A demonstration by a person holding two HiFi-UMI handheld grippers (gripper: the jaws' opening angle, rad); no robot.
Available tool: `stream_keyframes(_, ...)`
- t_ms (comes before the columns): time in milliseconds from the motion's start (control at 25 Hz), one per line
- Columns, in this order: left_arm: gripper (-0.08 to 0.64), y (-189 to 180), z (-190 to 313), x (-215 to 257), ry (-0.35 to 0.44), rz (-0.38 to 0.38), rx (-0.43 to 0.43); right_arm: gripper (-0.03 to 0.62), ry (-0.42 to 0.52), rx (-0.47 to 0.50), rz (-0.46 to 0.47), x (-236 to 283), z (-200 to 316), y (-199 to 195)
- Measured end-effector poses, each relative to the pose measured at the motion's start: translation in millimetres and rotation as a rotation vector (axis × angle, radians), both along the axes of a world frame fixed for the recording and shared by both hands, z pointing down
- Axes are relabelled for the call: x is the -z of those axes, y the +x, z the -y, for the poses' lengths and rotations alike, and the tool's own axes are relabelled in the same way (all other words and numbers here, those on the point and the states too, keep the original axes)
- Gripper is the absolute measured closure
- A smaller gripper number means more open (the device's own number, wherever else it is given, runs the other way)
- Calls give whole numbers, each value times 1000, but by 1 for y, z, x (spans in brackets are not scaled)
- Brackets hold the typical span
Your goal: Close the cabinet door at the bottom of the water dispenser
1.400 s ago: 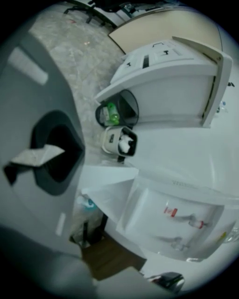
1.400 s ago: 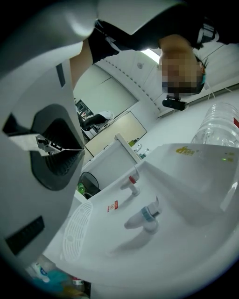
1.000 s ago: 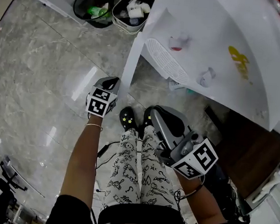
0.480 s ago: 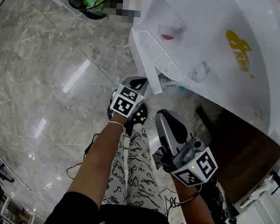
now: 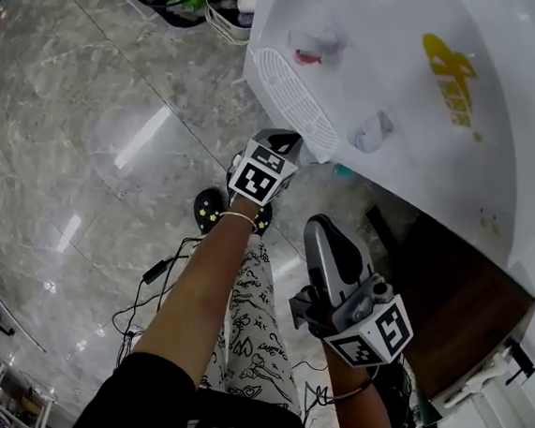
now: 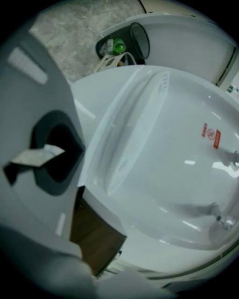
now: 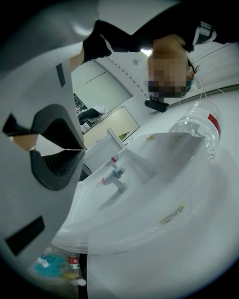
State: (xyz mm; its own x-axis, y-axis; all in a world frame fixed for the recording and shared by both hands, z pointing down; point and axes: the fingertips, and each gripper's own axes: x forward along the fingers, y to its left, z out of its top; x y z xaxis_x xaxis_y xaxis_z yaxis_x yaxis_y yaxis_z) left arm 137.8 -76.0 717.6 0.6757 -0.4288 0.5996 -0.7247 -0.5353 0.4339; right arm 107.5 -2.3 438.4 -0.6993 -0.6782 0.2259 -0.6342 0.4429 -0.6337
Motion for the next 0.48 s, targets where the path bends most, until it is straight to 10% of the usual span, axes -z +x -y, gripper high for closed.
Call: stream_keyframes(480,563,-28,-18,44,60,-17,-15,575,51,-9,-22,15,17,2)
